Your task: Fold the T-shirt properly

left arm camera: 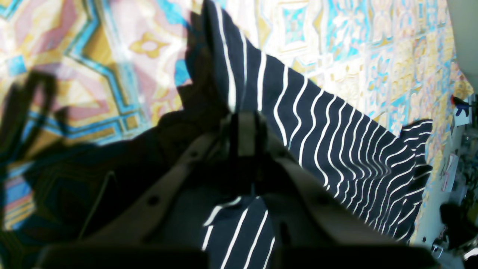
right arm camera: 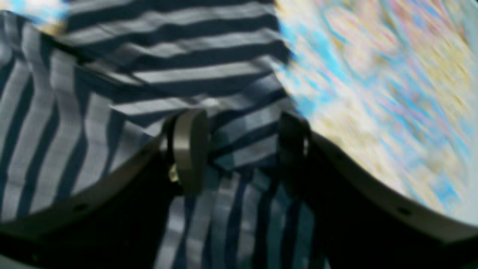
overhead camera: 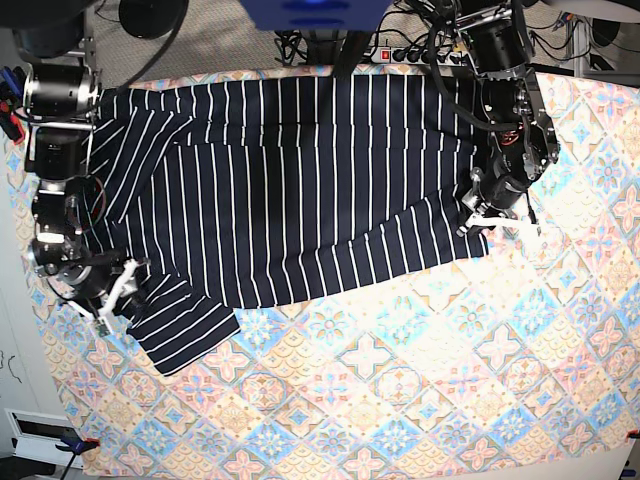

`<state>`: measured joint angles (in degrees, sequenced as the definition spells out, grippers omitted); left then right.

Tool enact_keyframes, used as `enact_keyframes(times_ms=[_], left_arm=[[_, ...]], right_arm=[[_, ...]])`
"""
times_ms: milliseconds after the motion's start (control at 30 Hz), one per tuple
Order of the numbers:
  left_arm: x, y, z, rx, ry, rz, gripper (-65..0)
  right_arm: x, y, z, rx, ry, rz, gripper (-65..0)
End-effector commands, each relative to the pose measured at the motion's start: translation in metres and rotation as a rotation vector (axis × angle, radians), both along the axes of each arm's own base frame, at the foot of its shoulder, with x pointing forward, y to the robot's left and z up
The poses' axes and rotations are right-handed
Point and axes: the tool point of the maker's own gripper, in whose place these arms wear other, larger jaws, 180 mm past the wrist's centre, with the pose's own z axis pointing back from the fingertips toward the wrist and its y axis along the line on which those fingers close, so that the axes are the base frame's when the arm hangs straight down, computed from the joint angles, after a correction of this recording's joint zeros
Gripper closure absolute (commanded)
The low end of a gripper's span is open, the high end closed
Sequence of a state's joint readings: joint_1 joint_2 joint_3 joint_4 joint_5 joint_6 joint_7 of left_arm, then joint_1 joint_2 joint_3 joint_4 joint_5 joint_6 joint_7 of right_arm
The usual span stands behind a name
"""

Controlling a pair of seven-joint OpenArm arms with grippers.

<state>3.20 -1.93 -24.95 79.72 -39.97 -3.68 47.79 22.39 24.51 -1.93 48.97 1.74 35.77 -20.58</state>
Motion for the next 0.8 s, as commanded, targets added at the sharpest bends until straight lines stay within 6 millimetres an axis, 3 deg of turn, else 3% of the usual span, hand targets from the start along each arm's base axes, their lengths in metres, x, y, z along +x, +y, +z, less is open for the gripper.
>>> enact_keyframes(times_ms=[0, 200, 667, 767], left_arm=[[0.01, 0.004, 0.012, 0.011, -0.046, 0.0, 0.0], [0.01, 0.004, 0.012, 0.011, -0.046, 0.0, 0.0], [0.009, 0.004, 0.012, 0.011, -0.044, 0.0, 0.0], [0.009, 0.004, 0.012, 0.011, -0.044, 0.0, 0.0]], right_arm=[[0.014, -0.009, 0.021, -0.005, -0.061, -0.013, -30.0], [0.016, 0.014, 0.015, 0.034, -0.059, 0.003, -30.0], [0.007, 0.004, -0.02, 0.135, -0.014, -0.076, -29.9], [0.011, 0.014, -0.022, 0.165, -0.018, -0.079, -29.9]])
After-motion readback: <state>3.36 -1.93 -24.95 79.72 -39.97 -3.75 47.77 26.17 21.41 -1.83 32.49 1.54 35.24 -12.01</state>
